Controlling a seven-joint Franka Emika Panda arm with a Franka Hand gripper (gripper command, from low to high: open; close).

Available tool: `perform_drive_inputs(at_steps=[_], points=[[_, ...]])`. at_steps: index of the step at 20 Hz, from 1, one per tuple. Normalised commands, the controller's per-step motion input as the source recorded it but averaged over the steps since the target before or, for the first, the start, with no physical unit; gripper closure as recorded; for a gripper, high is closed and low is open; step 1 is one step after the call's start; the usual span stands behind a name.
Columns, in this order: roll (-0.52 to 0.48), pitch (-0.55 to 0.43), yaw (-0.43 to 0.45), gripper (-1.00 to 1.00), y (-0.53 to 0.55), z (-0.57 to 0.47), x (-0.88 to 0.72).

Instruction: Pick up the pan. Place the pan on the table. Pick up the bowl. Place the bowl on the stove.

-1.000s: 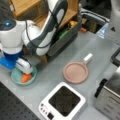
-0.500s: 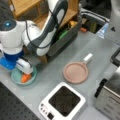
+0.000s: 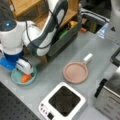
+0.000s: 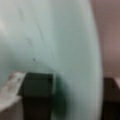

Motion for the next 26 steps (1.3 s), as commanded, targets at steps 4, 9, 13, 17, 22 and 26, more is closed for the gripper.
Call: perform_drive_inputs(at_steps=[4, 9, 13, 17, 22, 26], points=[[0.089, 0.034, 0.001, 1.00, 0.00, 0.05, -0.01], [0.078, 0.067, -0.011, 1.00, 0.05, 0.15, -0.03], [0.064, 0.094, -0.014, 1.00, 0.08, 0.26, -0.02], [0.053, 0.102, -0.022, 1.00, 0.10, 0.29, 0.02], [0.053, 0.110, -0.026, 1.00, 0.19, 0.32, 0.10], [0.055, 0.127, -0.049, 1.00, 0.26, 0.32, 0.17]])
